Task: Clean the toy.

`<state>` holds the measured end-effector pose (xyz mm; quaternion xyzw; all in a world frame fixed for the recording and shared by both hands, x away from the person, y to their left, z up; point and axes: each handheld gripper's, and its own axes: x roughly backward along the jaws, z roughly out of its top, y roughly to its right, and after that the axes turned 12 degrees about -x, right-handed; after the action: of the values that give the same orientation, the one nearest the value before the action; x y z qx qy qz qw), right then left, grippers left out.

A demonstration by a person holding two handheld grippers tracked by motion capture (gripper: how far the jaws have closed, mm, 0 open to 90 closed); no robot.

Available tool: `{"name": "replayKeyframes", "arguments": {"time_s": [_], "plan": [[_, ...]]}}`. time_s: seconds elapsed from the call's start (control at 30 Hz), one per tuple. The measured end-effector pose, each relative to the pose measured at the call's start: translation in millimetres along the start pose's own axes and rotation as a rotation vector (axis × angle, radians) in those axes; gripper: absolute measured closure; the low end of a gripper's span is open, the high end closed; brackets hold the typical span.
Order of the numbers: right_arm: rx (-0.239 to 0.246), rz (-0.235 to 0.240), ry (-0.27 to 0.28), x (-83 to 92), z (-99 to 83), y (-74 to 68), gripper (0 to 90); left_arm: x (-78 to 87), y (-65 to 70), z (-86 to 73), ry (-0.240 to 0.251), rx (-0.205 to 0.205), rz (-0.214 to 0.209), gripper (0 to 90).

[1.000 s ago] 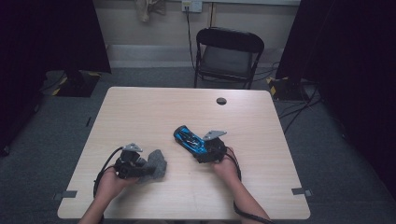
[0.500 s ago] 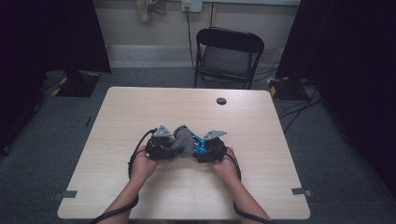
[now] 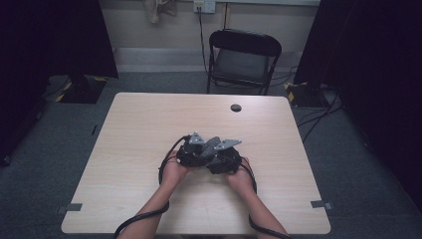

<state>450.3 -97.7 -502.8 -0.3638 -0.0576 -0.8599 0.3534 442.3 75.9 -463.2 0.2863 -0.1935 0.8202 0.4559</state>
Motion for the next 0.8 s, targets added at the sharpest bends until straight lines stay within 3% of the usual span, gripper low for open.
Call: {"name": "replayKeyframes", "arguments": {"time_s": [0.1,0.27,0.5,0.63,0.67,0.73,0.8], "plan": [[0.0,-0.002,0.0,0.1,-0.2,-0.2,25.9,-1.2,-1.4,-1.7,0.003,0.02,-0.004,69.3],[-0.001,-0.002,0.002,0.1,-0.2,-0.2,26.0,-2.4,0.5,1.4,-0.007,0.027,0.03,69.3],[-0.001,-0.002,0.002,0.1,-0.2,-0.2,26.1,-2.0,-0.2,2.8,-0.005,0.005,0.067,69.2],[-0.001,-0.002,0.001,0.1,-0.3,-0.3,26.1,-1.6,-4.7,4.2,-0.01,0.014,0.085,69.3],[-0.001,-0.002,0.001,0.1,-0.3,-0.3,26.1,-1.0,-5.7,6.2,-0.018,0.016,0.118,69.3],[-0.001,-0.001,0.002,0.1,-0.3,-0.3,26.1,-0.6,-9.5,7.6,-0.027,0.007,0.132,69.3],[-0.001,-0.001,0.001,0.1,-0.3,-0.3,26.1,-0.8,-14.1,8.5,-0.031,0.023,0.125,69.3]]}}
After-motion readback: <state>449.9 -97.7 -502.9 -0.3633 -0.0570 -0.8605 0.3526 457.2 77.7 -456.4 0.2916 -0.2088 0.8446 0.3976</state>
